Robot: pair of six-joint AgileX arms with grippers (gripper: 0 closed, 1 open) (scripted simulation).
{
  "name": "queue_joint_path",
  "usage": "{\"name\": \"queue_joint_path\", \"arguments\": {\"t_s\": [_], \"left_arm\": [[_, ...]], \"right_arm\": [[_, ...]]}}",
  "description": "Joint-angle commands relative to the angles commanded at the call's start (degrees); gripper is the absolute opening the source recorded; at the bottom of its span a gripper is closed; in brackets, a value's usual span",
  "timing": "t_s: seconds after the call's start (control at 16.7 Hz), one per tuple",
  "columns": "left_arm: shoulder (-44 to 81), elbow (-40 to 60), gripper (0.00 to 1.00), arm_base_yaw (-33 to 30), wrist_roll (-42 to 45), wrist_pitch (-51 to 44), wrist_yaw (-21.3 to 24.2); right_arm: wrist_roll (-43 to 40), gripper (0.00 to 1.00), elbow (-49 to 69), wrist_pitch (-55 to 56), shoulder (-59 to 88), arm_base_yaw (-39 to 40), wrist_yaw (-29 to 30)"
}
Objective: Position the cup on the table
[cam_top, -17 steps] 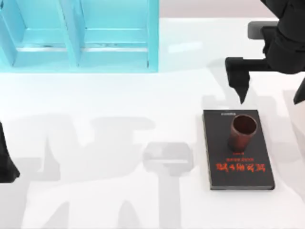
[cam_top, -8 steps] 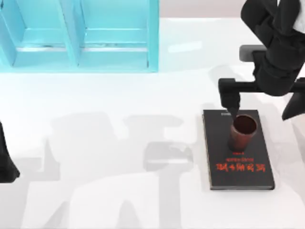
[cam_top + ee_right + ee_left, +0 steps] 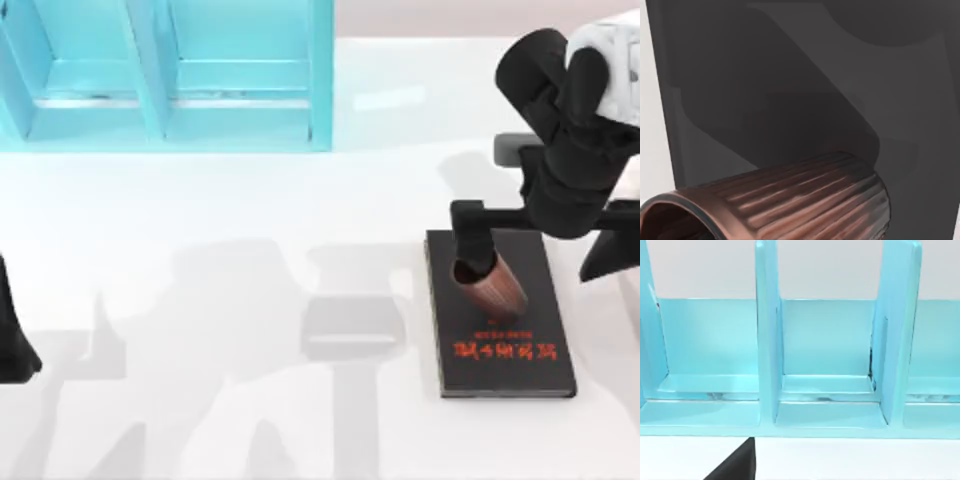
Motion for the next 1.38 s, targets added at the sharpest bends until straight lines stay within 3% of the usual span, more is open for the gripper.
{"name": "queue_joint_path", "arguments": {"t_s": [0.06, 0.84, 1.38], "left_arm": [[0.0, 0.0, 1.0, 0.0, 0.0, 0.0, 0.0], [0.0, 0.0, 1.0, 0.0, 0.0, 0.0, 0.0], [0.0, 0.0, 1.0, 0.0, 0.0, 0.0, 0.0]], "right_arm": [[0.0, 1.0, 0.0, 0.0, 0.0, 0.0, 0.0], [0.0, 0.02, 0.0, 0.0, 0.0, 0.0, 0.0], [0.0, 0.0, 0.0, 0.0, -0.1, -0.1, 0.0]]}}
